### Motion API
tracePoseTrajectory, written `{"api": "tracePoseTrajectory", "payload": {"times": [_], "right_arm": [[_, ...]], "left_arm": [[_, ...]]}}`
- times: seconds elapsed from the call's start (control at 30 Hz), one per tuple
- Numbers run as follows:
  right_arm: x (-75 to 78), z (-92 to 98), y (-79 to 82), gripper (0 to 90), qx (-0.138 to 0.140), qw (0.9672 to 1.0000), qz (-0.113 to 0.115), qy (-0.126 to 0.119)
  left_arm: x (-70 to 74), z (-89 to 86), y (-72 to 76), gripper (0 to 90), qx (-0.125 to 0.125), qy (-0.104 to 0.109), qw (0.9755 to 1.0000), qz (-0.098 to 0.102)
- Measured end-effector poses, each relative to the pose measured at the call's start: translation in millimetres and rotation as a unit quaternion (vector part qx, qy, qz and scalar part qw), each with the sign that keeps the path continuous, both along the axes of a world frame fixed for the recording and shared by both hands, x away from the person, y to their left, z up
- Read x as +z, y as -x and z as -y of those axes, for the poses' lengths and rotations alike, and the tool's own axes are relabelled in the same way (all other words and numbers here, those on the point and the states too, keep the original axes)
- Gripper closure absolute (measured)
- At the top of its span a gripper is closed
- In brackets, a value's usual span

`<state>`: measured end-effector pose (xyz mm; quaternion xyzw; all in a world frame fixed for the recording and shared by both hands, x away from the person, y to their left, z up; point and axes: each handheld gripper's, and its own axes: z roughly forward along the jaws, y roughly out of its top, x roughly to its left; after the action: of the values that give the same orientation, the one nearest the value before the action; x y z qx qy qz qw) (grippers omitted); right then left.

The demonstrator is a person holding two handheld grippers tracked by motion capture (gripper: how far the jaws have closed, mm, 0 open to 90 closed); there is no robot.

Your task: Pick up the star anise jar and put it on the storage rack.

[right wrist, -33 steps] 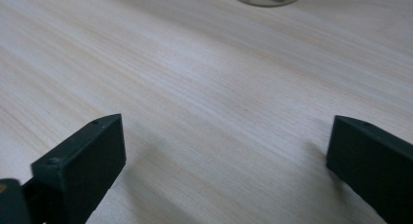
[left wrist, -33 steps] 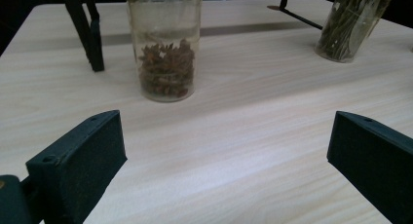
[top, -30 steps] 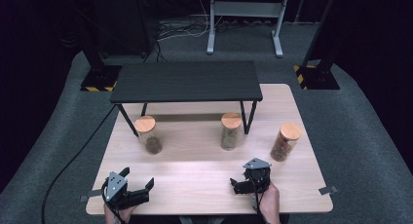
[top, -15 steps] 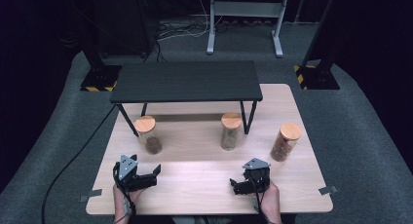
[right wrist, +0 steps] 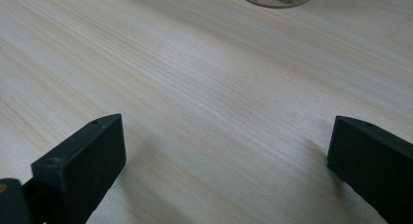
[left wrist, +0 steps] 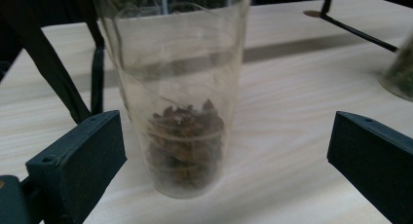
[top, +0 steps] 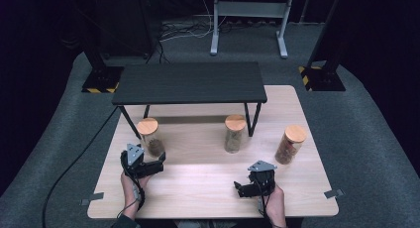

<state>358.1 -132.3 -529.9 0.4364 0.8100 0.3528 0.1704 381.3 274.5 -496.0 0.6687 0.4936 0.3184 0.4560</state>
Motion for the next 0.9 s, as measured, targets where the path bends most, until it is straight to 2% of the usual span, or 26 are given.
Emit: {"api": "tracePoseTrajectory", "payload": {"times": [0.07, 0.37, 0.47, 0.6, 0.8, 0.9], "right_arm": [[0.0, 0.0, 0.0, 0.0, 0.000, 1.0000, 0.000, 0.000], [0.0, 0.1, 0.0, 0.0, 0.000, 1.0000, -0.001, -0.001], [0.1, 1.2, -0.6, 0.0, -0.001, 1.0000, 0.000, -0.005], [-0.1, -0.4, -0.1, 0.0, -0.002, 1.0000, 0.001, 0.003], [-0.1, -0.2, -0.1, 0.0, -0.002, 1.0000, 0.001, 0.002], [-0.3, -1.8, 0.2, 0.0, -0.001, 0.9999, 0.003, 0.012]], "left_arm": [[0.2, 0.2, -5.6, 0.0, 0.005, 0.007, 1.0000, 0.000], [-4.2, 2.9, -22.7, 0.0, 0.014, 0.004, 0.9999, 0.005], [-6.5, 1.8, -26.5, 0.0, 0.023, 0.002, 0.9997, 0.006], [-8.3, 1.9, -30.6, 0.0, 0.031, -0.002, 0.9995, 0.008], [-9.2, 2.5, -35.3, 0.0, 0.044, 0.001, 0.9989, 0.014], [-9.5, 2.9, -37.7, 0.0, 0.045, 0.003, 0.9989, 0.013]]}}
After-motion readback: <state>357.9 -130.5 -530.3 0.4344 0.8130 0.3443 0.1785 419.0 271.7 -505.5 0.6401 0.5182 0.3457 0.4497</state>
